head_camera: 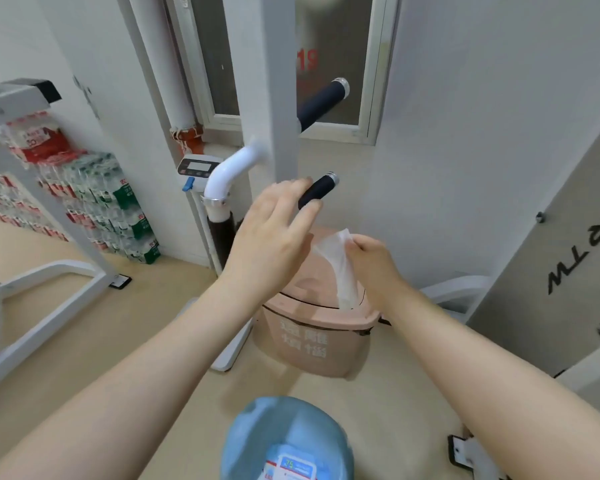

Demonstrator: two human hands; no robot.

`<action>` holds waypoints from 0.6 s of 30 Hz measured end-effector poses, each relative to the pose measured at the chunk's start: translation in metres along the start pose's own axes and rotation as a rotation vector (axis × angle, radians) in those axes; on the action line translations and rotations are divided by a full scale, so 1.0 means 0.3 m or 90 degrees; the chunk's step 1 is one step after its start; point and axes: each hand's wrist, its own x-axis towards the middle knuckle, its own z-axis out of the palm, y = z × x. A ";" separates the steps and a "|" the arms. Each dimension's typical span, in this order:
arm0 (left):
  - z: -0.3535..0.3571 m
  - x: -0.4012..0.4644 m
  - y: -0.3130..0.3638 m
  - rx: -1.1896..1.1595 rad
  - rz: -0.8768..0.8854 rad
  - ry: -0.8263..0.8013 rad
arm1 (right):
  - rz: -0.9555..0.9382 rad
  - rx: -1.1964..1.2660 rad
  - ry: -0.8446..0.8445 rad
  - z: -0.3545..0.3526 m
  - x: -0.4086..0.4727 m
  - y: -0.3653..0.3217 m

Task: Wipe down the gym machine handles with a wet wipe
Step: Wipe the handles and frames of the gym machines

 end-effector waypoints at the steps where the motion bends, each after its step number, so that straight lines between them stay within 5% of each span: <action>1: 0.023 0.020 -0.005 0.053 0.003 -0.025 | 0.014 0.015 -0.002 -0.004 0.026 -0.016; 5: 0.093 0.071 -0.039 0.231 -0.024 -0.078 | 0.099 0.021 0.027 -0.003 0.195 -0.046; 8: 0.117 0.098 -0.062 0.290 -0.048 -0.072 | 0.044 0.061 0.069 0.015 0.300 -0.126; 11: 0.131 0.109 -0.082 0.315 -0.030 -0.057 | -0.159 -0.007 0.070 0.061 0.355 -0.190; 16: 0.131 0.102 -0.098 0.319 -0.021 -0.073 | -0.580 -0.369 -0.268 0.156 0.375 -0.065; 18: 0.127 0.102 -0.101 0.325 -0.020 -0.080 | -0.623 -0.408 -0.299 0.114 0.431 -0.044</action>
